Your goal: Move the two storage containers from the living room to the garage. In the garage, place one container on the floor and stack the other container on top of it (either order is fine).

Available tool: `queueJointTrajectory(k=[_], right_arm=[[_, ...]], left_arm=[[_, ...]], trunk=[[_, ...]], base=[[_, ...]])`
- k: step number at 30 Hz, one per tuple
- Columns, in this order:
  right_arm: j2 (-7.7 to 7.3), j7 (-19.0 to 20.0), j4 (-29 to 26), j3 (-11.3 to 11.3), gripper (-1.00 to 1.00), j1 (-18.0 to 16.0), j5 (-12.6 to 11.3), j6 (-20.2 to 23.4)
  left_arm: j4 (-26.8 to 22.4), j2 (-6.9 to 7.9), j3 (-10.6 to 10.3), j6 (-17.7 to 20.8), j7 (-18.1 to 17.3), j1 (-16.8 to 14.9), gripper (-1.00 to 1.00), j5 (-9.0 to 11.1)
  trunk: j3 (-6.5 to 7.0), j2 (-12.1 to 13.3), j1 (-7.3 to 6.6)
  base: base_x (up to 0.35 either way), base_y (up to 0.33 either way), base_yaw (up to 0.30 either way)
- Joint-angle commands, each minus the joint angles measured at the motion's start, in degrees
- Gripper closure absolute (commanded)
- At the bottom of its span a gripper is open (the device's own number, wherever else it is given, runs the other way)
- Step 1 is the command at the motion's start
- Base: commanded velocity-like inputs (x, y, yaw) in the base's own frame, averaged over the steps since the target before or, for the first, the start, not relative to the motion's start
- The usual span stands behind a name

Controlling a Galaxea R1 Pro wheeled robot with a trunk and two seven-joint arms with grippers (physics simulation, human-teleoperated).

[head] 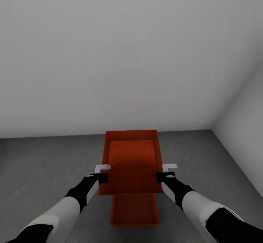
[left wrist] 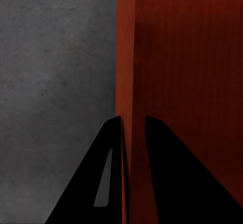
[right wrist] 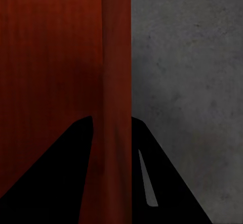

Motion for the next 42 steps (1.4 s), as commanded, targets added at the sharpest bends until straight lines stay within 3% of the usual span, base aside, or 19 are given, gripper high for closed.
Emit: queueJointTrajectory(k=[1,42], right_arm=[[0.44,0.6,0.0,1.8,1.0,0.0,-2.2,0.4],[0.4,0.6,0.1,1.8,1.0,0.0,-2.2,0.4]], left_arm=[[-0.3,-0.09,-0.8,-0.3,0.2,0.0,1.0,1.1],[-0.2,-0.17,-0.8,-0.3,0.2,0.0,1.0,1.1]], trunk=[[-0.17,-0.1,0.01],[-3.96,-0.1,0.01]], base=[[0.0,0.0,0.0],[0.0,0.0,0.0]])
